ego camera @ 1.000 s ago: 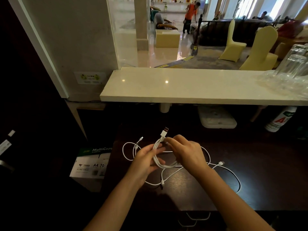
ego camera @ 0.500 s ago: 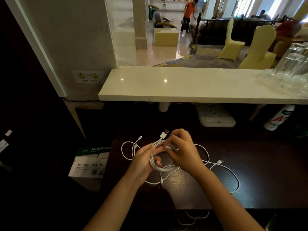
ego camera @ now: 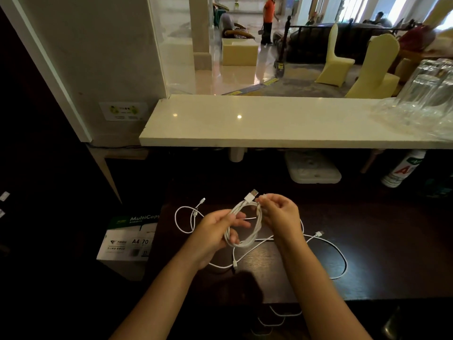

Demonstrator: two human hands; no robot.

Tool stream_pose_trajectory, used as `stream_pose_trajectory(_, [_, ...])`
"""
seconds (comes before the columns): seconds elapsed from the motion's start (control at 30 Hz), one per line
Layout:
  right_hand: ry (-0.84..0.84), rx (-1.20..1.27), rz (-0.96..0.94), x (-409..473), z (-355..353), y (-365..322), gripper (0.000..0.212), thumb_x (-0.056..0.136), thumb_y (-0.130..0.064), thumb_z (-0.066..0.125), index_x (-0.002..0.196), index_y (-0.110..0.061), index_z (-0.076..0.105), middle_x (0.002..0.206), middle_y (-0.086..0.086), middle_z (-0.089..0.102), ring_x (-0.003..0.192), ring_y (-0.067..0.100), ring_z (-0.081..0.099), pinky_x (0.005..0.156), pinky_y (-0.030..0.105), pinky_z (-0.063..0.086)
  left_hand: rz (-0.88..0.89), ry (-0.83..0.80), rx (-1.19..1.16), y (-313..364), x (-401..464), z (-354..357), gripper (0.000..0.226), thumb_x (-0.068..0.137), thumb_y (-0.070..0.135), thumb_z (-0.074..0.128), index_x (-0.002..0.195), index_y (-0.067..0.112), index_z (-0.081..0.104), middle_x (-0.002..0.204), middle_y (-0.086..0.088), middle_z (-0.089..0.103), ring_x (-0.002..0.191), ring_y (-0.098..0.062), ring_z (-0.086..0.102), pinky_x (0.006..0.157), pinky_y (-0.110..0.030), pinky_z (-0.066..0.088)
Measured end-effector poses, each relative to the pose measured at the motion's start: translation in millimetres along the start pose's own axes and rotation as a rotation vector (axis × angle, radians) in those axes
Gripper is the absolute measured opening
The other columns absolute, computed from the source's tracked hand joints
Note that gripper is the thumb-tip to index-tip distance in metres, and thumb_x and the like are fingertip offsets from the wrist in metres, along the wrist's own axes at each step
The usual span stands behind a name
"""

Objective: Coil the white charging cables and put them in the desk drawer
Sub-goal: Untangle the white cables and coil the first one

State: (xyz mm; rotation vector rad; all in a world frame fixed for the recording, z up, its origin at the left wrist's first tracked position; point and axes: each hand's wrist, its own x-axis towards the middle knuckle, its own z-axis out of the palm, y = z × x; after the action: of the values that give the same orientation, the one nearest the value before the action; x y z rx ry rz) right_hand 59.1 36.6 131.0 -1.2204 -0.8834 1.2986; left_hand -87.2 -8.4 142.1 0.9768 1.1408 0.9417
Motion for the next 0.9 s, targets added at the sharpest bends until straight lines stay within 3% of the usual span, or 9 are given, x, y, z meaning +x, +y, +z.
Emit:
stream_pose_trajectory(0.07, [-0.007,0.138,0.141,-2,-3,2,0.009,0.088,-0.005,0.057,0.079,-0.006,0.06,0.064,0.005,0.066,0.053,0.009,0.064,0.046,0.016,0.046,-0.019,0.002,-0.167,0,2,-4,0.026,0.097,0.013,0.038,0.103,0.002,0.061,0.075,-0.003,0.059,0.047,-0.004,0.05,0.057,-0.02,0.051])
stream_pose_trajectory(0.13, [-0.066,0.086,0.172,-3,-7,3,0.007,0.088,-0.007,0.058,0.081,-0.007,0.061,0.06,0.001,0.066,0.051,0.006,0.063,0.046,0.017,0.048,-0.057,-0.02,-0.347,-3,1,-10,0.027,0.097,0.011,0.039,0.103,0.0,0.062,0.071,-0.003,0.055,0.051,-0.006,0.054,0.059,-0.022,0.054])
stream_pose_trajectory(0.33, [-0.121,-0.503,-0.034,-2,-9,15,0.008,0.082,-0.015,0.068,0.081,-0.02,0.062,0.08,0.009,0.066,0.074,0.023,0.066,0.07,0.038,0.055,-0.11,0.025,-0.443,-16,4,-4,0.026,0.095,0.009,0.039,0.1,0.001,0.064,0.068,-0.001,0.053,0.05,-0.004,0.054,0.059,-0.022,0.055])
stream_pose_trajectory(0.53, [-0.215,-0.632,0.038,-7,-16,21,0.013,0.079,-0.011,0.069,0.089,-0.018,0.064,0.075,0.005,0.067,0.065,0.013,0.063,0.062,0.025,0.054,-0.124,0.074,-0.481,-24,6,-11,0.025,0.095,0.009,0.041,0.102,-0.001,0.064,0.067,-0.002,0.057,0.053,-0.006,0.059,0.061,-0.025,0.057])
stream_pose_trajectory(0.63, [-0.211,-0.473,0.159,-7,-21,22,0.01,0.081,-0.011,0.067,0.09,-0.007,0.068,0.08,0.01,0.07,0.066,0.013,0.062,0.059,0.022,0.05,-0.124,0.126,-0.394,-27,6,-15,0.021,0.094,0.009,0.045,0.106,0.001,0.06,0.075,-0.006,0.062,0.061,-0.011,0.066,0.063,-0.028,0.058])
stream_pose_trajectory(0.73, [-0.19,-0.331,0.22,-7,-24,24,0.009,0.082,-0.008,0.066,0.089,-0.004,0.069,0.081,0.012,0.071,0.068,0.016,0.064,0.061,0.023,0.05,-0.065,0.171,-0.129,-29,4,-18,0.017,0.09,0.006,0.054,0.105,0.011,0.059,0.085,-0.008,0.067,0.068,-0.013,0.07,0.062,-0.024,0.057])
stream_pose_trajectory(0.83, [-0.148,-0.365,0.188,-5,-25,23,0.01,0.081,-0.006,0.067,0.089,-0.001,0.068,0.08,0.012,0.07,0.064,0.01,0.062,0.052,0.014,0.046,0.027,0.21,0.12,-31,7,-19,0.022,0.084,-0.003,0.057,0.097,0.014,0.062,0.08,-0.007,0.068,0.061,-0.01,0.07,0.061,-0.021,0.057])
stream_pose_trajectory(0.9, [-0.127,-0.357,0.17,-5,-25,24,0.009,0.079,-0.004,0.069,0.087,0.0,0.068,0.08,0.013,0.069,0.059,0.004,0.06,0.046,0.008,0.041,0.084,0.26,0.306,-35,14,-19,0.022,0.083,-0.004,0.056,0.099,0.008,0.066,0.076,-0.004,0.068,0.063,-0.013,0.07,0.069,-0.029,0.059])
